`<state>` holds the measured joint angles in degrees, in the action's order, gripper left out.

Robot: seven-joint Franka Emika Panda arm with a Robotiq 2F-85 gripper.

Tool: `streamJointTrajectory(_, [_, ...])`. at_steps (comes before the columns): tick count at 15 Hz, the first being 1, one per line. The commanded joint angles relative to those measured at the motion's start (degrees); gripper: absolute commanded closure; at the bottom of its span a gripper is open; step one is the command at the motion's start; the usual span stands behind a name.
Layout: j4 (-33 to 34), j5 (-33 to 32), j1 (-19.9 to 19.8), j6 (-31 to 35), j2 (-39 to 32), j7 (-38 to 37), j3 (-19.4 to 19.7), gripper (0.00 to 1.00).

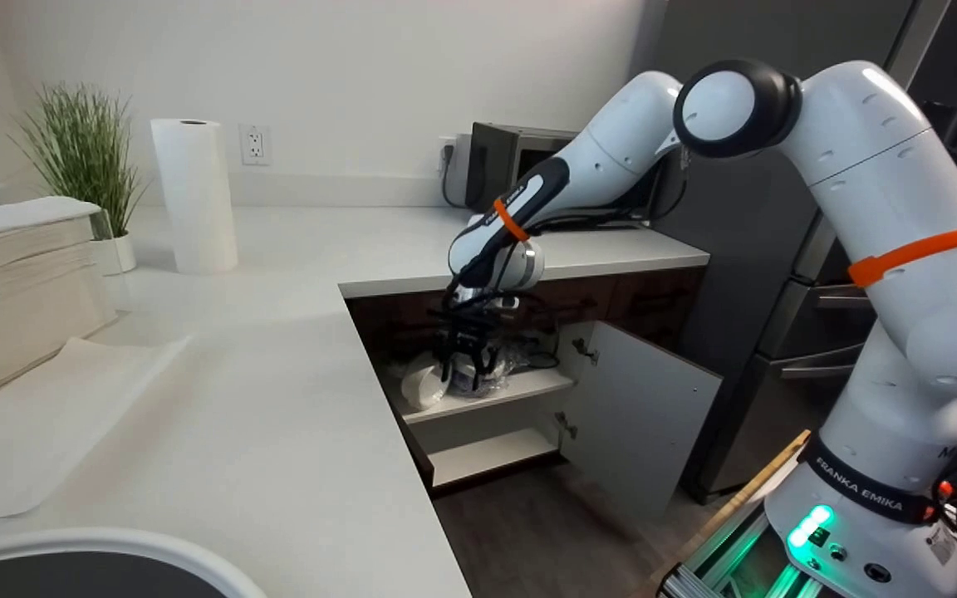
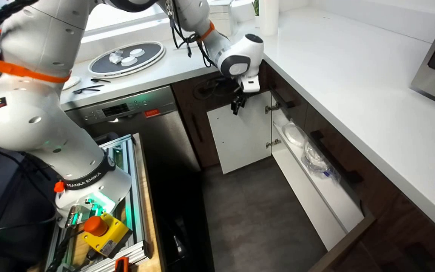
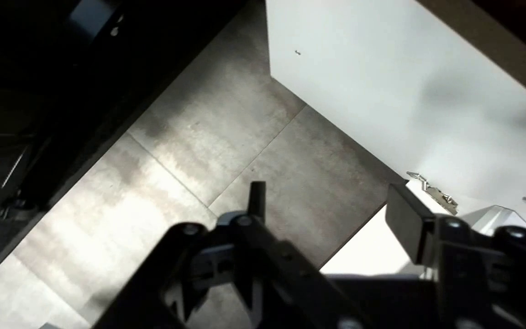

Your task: Open the left door of the bottom cabinet

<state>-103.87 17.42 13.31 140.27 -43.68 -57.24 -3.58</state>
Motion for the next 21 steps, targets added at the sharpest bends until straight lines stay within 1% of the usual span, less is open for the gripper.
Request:
streamJointTrajectory(1, [-4.09,-7.21,1.03,-12.55,11.59,2.61,2.24,0.01])
streamJointTrajectory(5, [-1.7,-13.48,0.17,-28.82,19.72,8.4,1.59,0.0])
streamJointTrajectory(7, [-0.68,-16.09,0.13,-35.7,22.62,11.79,1.11,0.0])
streamJointTrajectory(9, [0.11,-18.42,0.03,-41.47,24.81,15.77,0.59,0.0])
streamJointTrajectory(12, [0.65,-23.0,-0.6,-47.6,27.13,23.18,0.54,0.0])
streamJointTrajectory(13, [0.75,-20.18,-0.34,-44.72,25.95,18.84,0.39,0.0])
streamJointTrajectory(14, [0.79,-21.24,-0.51,-45.97,26.55,20.48,0.39,0.0])
streamJointTrajectory(16, [0.8,-21.85,-0.8,-46.37,26.99,21.9,0.42,0.0])
streamJointTrajectory(21, [0.73,-22.03,-0.83,-46.37,26.93,22.41,0.42,0.0])
